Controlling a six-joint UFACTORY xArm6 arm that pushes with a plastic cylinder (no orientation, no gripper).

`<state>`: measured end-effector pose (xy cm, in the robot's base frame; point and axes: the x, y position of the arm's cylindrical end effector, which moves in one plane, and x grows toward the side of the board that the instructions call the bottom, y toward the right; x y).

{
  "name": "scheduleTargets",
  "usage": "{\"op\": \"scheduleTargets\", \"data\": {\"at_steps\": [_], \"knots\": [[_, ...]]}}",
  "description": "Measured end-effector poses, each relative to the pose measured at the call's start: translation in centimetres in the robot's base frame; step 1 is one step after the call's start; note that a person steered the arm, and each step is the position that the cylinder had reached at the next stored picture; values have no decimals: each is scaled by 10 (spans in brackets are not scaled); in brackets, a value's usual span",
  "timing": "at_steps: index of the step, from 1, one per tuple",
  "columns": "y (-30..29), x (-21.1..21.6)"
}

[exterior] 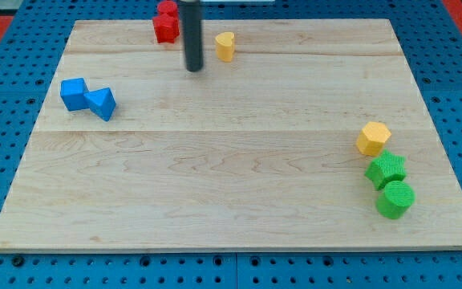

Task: Push the heart slightly to right

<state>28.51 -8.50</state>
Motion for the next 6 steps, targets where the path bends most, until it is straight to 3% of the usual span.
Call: {"op": "scheduleTargets", "data": {"at_steps": [3, 5, 6], "knots": [[99, -55], [166, -1], [208, 5]]}}
